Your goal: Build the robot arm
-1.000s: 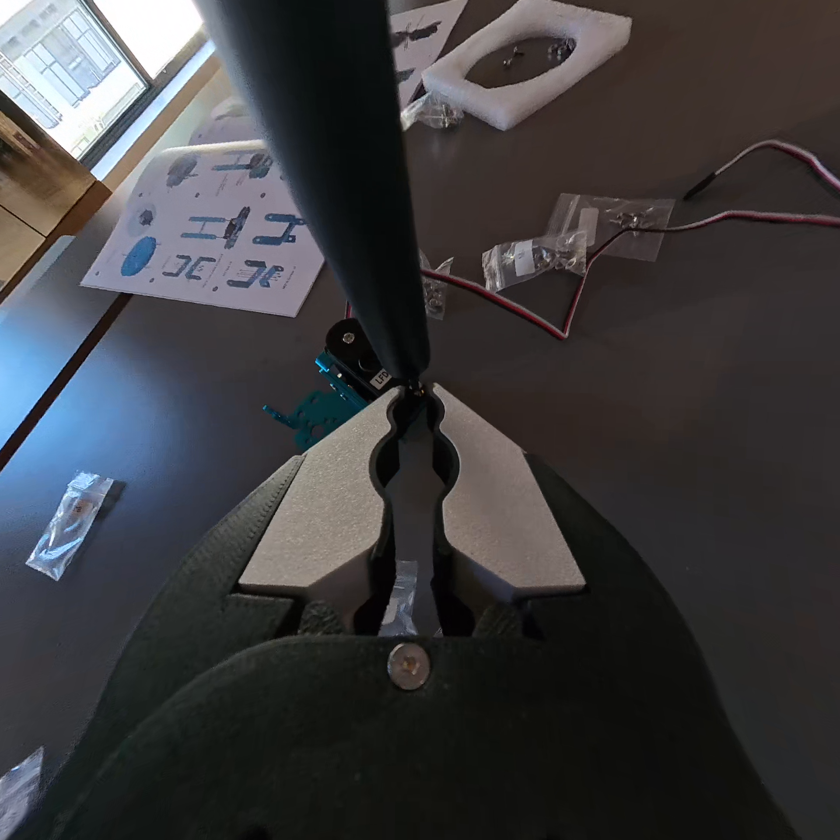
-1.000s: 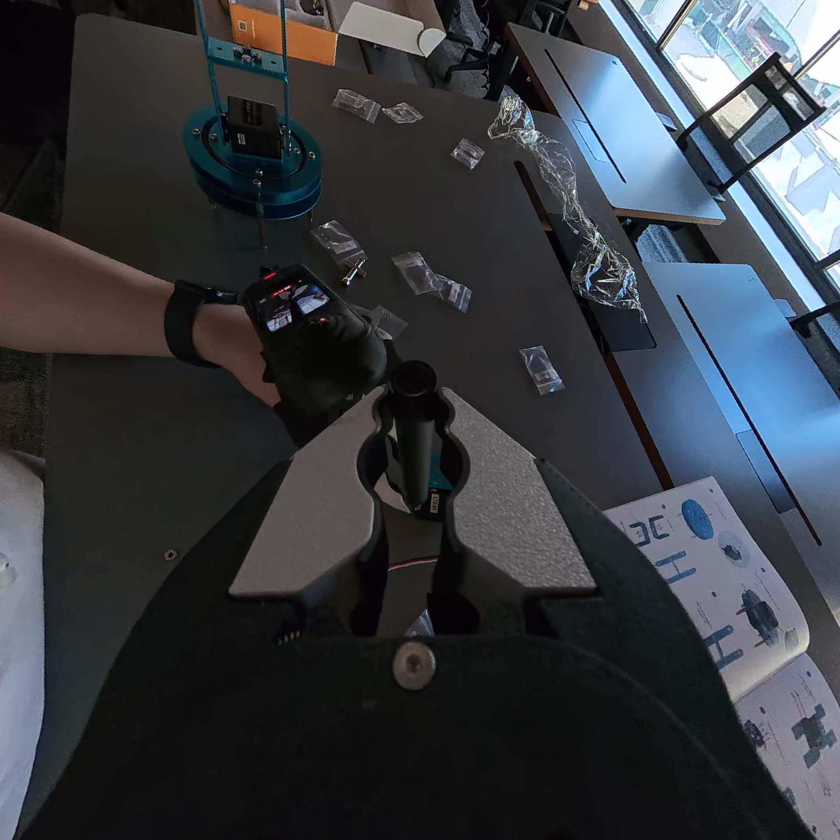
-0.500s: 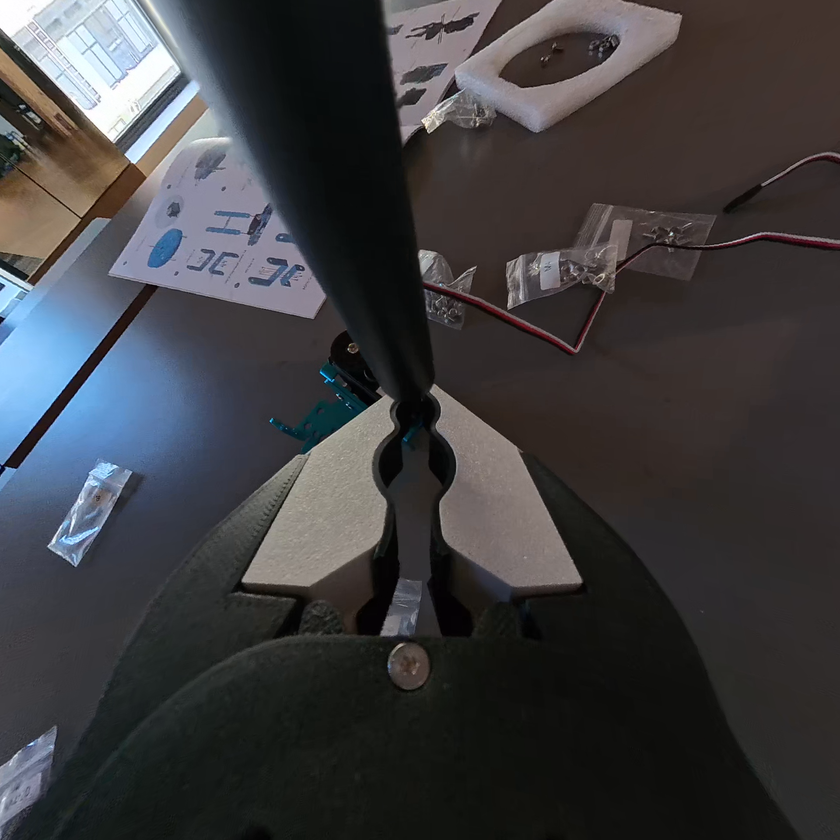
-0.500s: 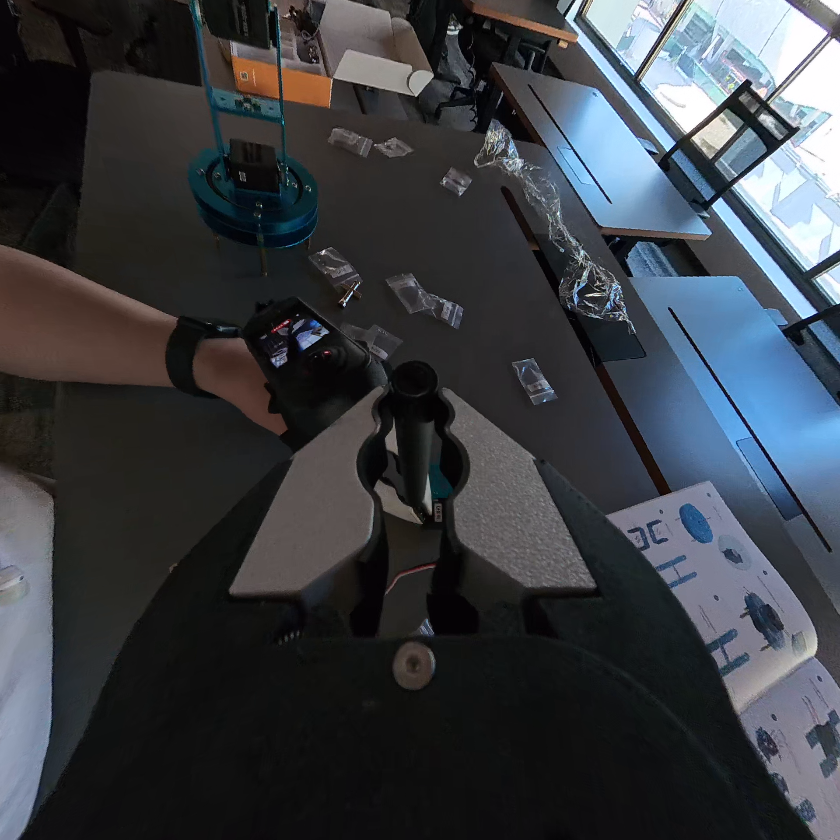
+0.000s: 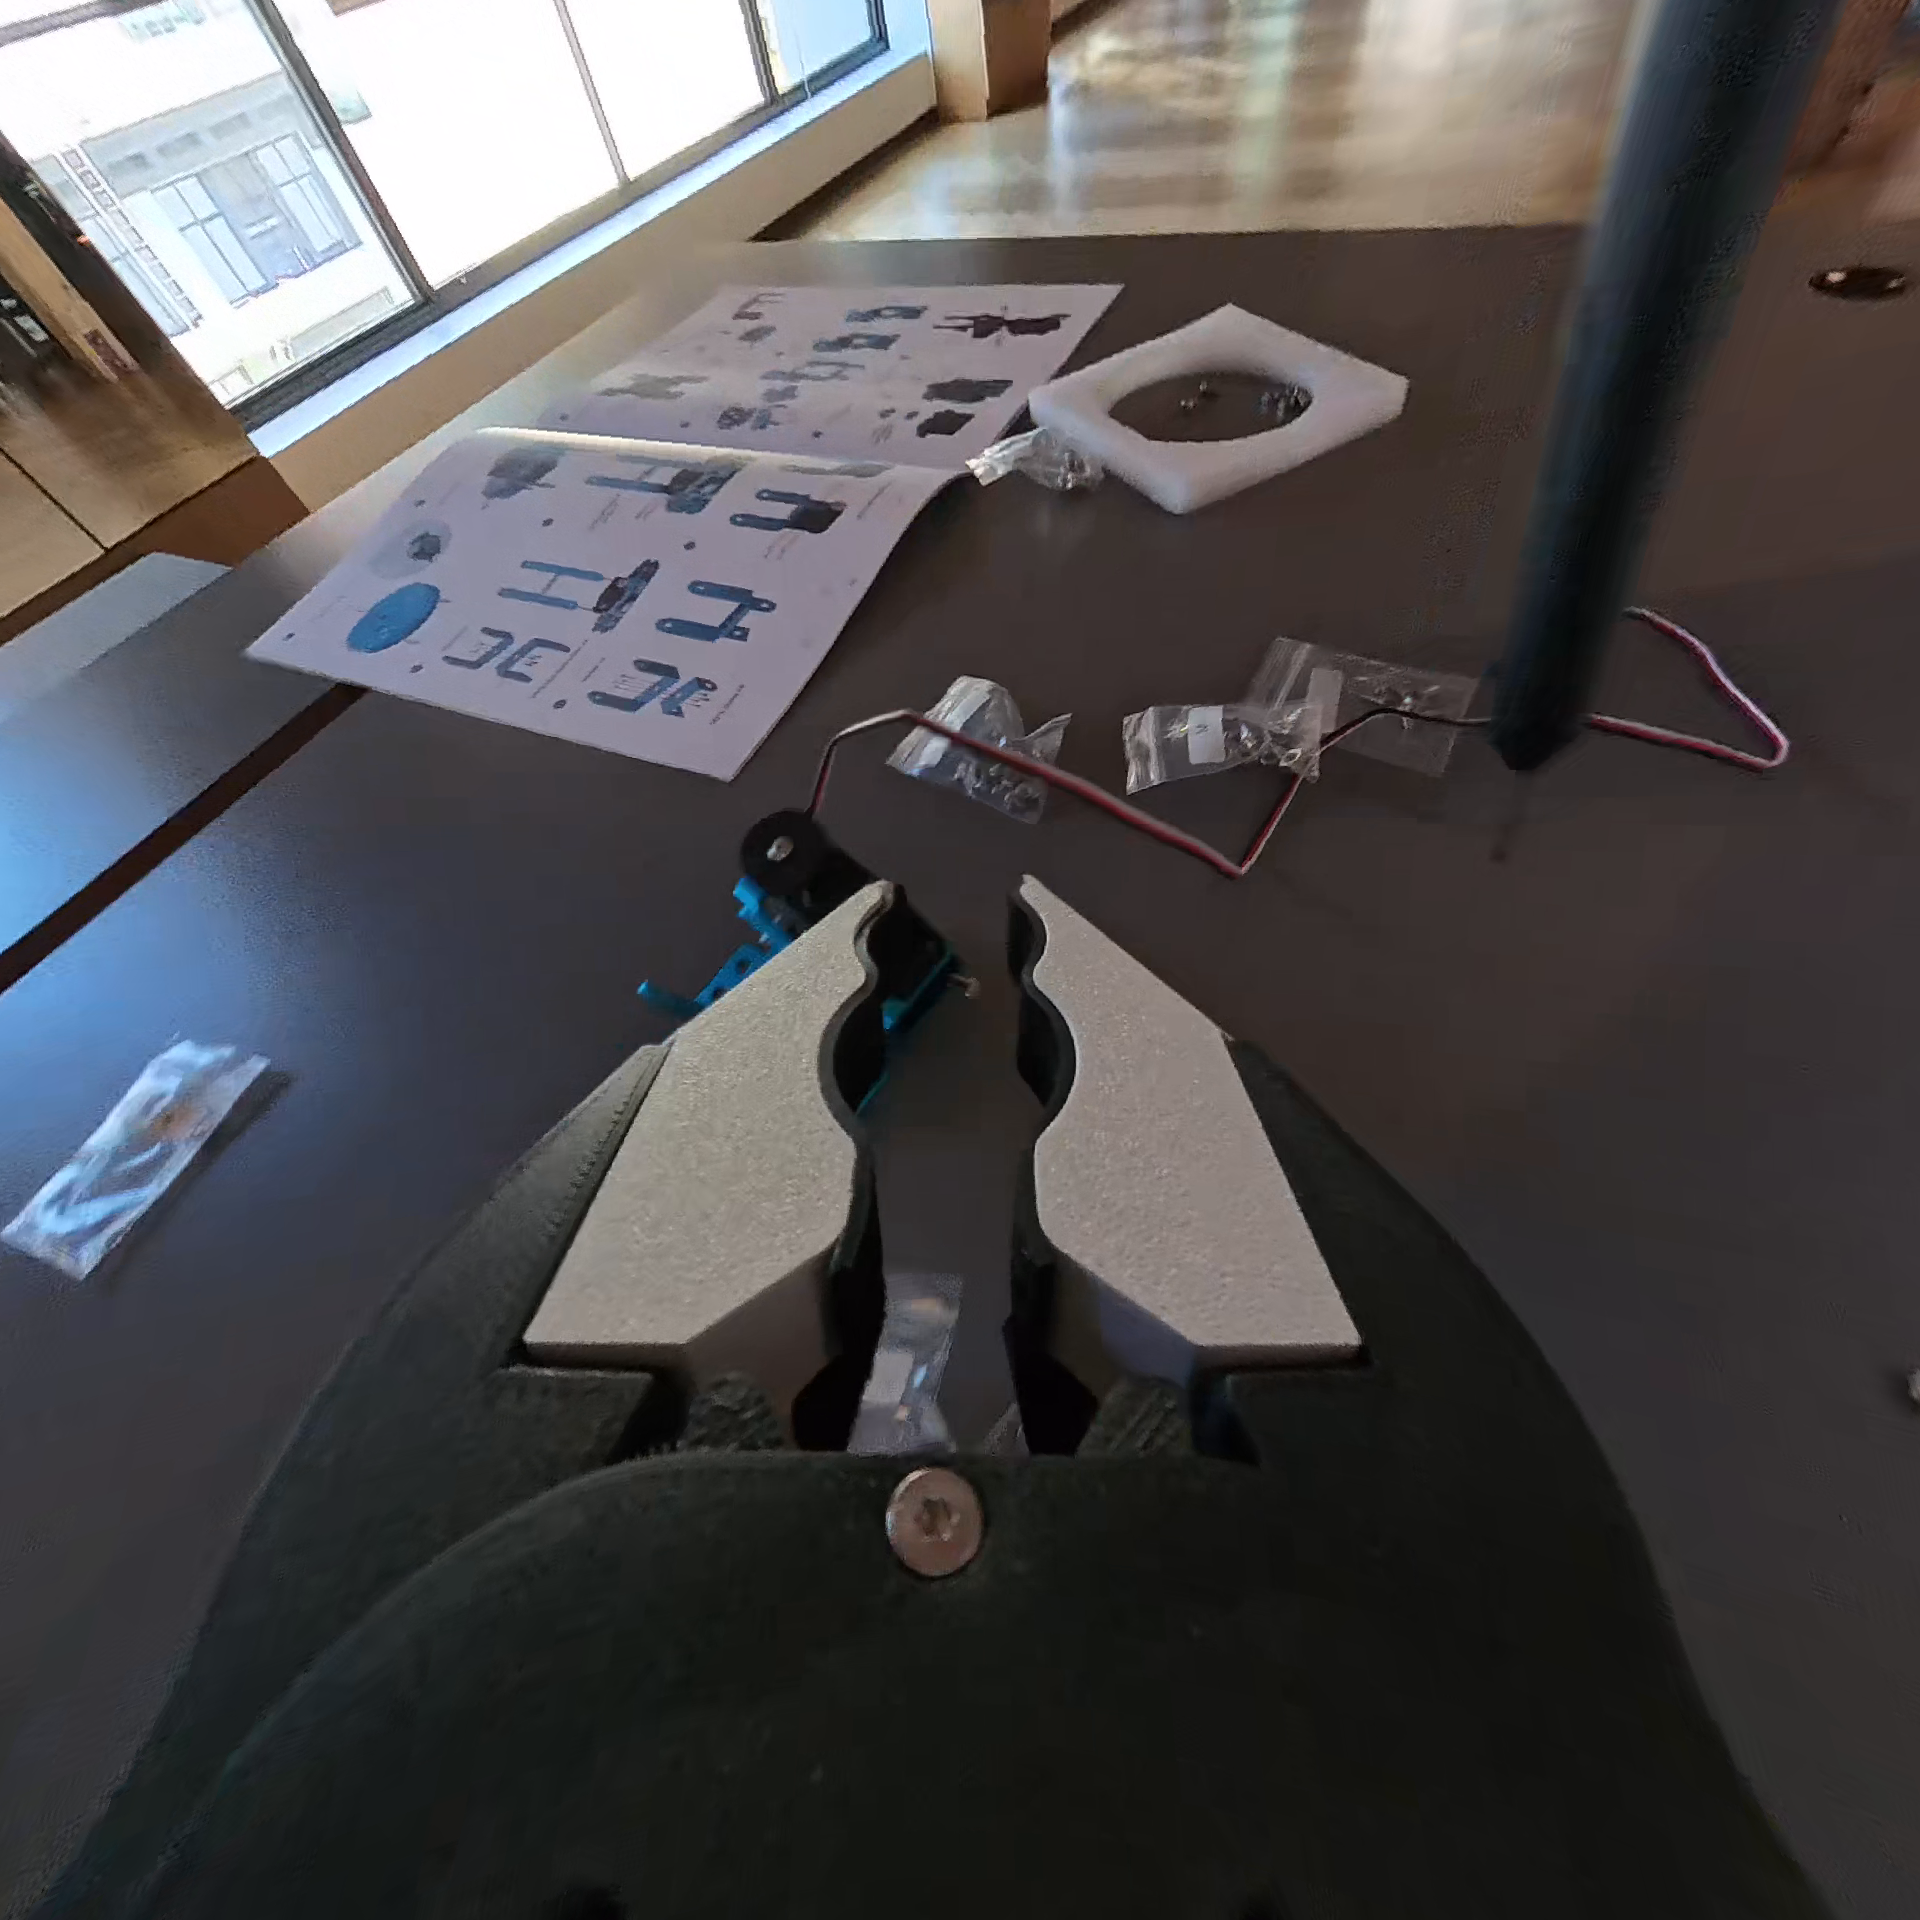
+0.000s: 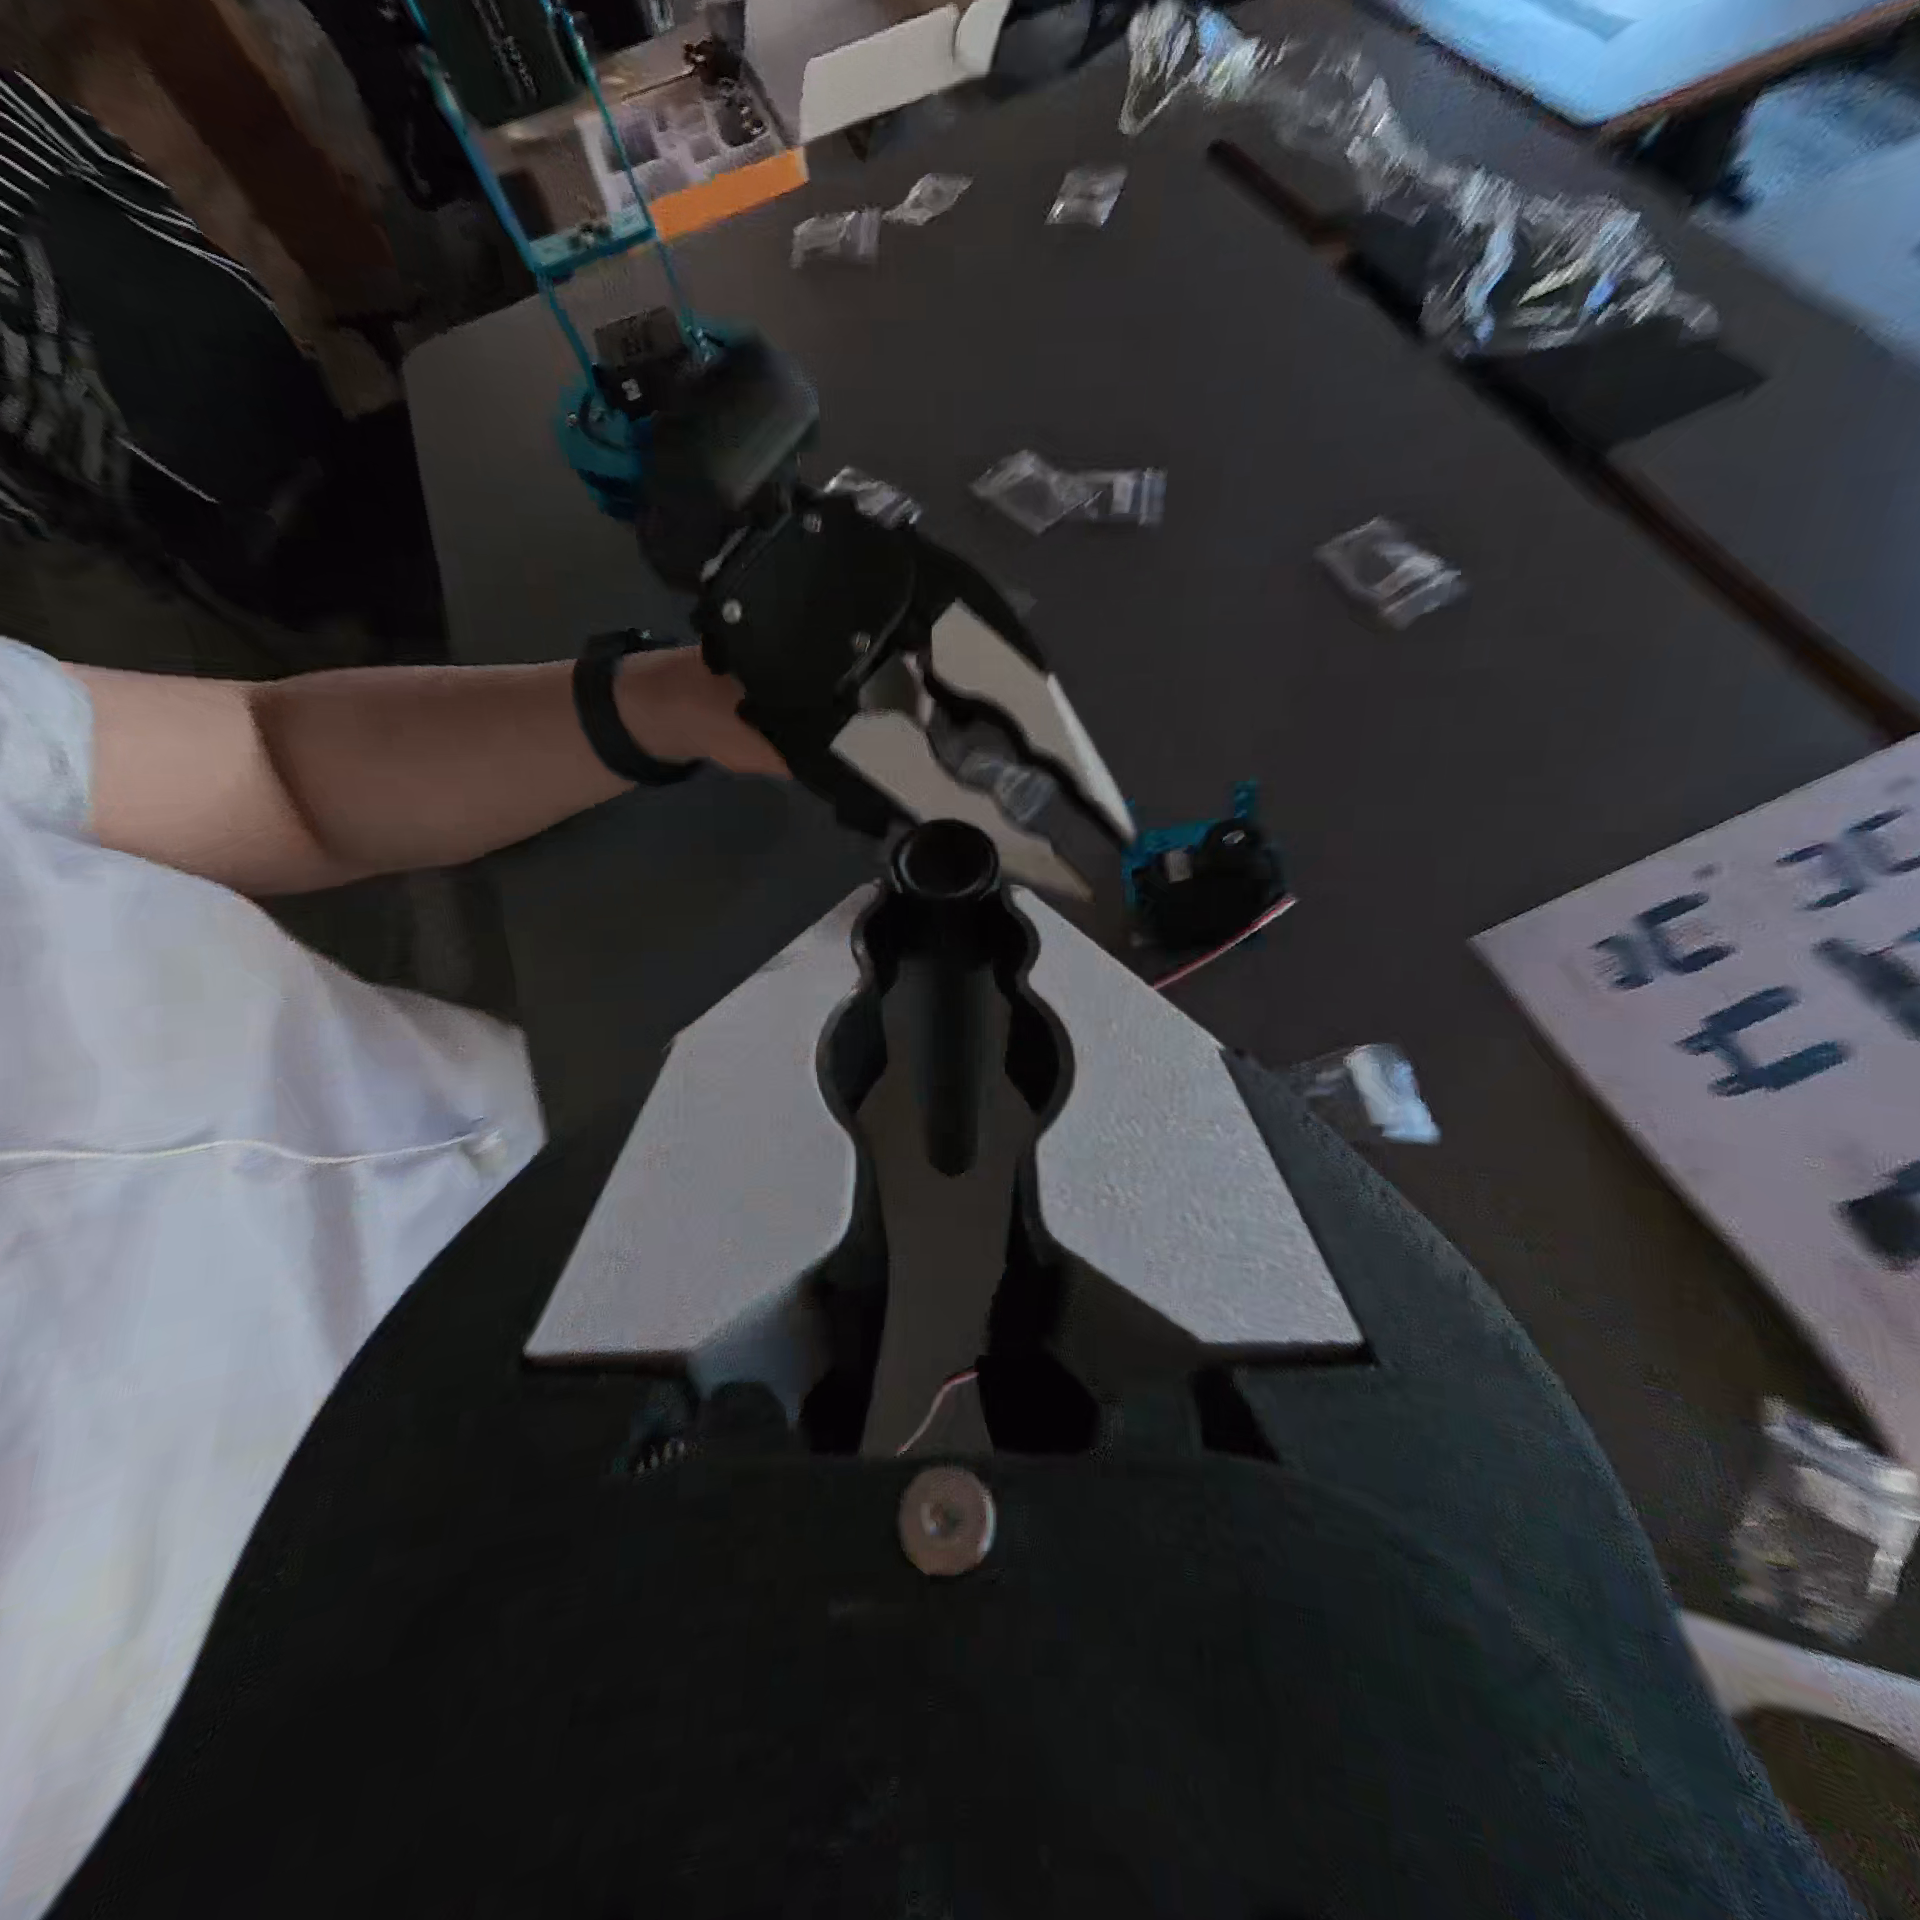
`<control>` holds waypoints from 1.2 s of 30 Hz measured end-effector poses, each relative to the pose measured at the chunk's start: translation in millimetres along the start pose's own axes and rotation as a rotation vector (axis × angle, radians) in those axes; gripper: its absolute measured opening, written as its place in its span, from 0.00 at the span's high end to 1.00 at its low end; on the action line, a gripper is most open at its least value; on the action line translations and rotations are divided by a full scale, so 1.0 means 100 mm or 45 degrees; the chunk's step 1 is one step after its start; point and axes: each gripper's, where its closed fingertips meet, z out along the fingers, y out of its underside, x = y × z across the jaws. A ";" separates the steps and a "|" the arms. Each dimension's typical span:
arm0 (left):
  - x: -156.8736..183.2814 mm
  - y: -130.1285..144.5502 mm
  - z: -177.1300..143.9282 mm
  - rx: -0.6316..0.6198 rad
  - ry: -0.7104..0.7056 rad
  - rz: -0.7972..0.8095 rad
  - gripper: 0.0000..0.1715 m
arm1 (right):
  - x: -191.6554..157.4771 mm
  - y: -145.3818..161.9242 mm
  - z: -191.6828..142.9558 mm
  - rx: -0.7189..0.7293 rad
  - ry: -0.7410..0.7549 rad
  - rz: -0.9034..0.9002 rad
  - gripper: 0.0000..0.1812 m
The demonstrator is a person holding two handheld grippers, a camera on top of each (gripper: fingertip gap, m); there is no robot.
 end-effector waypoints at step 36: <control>-0.33 0.65 -0.17 -0.278 -0.009 -0.191 0.87 | -0.20 1.10 1.21 -0.345 0.135 -0.105 0.80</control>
